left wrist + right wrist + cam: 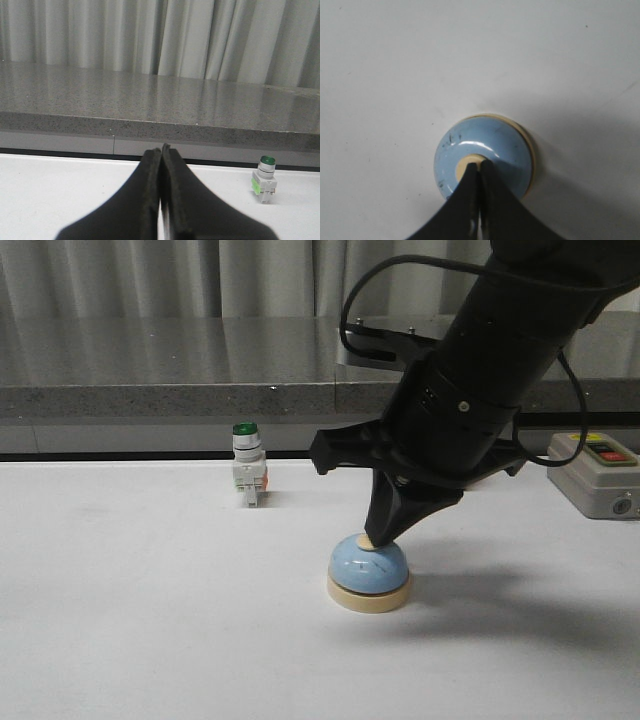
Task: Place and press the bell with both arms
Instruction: 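Raise the right gripper away from the bell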
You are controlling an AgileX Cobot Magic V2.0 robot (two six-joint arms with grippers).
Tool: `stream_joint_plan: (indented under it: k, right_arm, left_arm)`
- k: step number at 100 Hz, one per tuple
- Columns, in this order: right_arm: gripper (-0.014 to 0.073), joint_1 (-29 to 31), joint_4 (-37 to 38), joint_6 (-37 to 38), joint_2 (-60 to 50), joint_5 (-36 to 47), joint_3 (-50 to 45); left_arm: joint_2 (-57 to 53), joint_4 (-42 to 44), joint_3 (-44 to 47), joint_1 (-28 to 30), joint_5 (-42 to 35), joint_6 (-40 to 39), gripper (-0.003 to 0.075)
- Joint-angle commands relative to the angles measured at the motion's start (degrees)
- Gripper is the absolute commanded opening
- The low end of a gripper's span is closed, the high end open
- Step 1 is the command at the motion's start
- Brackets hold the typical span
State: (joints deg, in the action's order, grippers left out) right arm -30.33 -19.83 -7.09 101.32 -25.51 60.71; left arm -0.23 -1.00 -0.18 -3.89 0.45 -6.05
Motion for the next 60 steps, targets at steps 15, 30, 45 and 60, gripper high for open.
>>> stream_joint_plan:
  k: [15, 30, 45, 60]
  right_arm:
    - [-0.0064, 0.46, 1.46, -0.82, -9.29, 1.66, 1.32]
    - [-0.0062, 3.41, 3.49, -0.82, -15.02, 1.33, 0.70]
    - [-0.0062, 8.83, 3.83, -0.82, -22.08, 0.93, -2.46]
    - [-0.0062, 14.72, 5.73, -0.82, -30.83, 0.79, -7.47]
  left_arm:
    - [-1.88, -0.16, 3.20, 0.15, -4.74, -0.50, -0.0021]
    - [-1.88, -0.16, 3.20, 0.15, -4.74, -0.50, -0.0021]
    - [-1.88, -0.16, 3.20, 0.15, -4.74, -0.50, -0.0021]
    - [-1.88, -0.16, 3.20, 0.15, -4.74, -0.50, -0.0021]
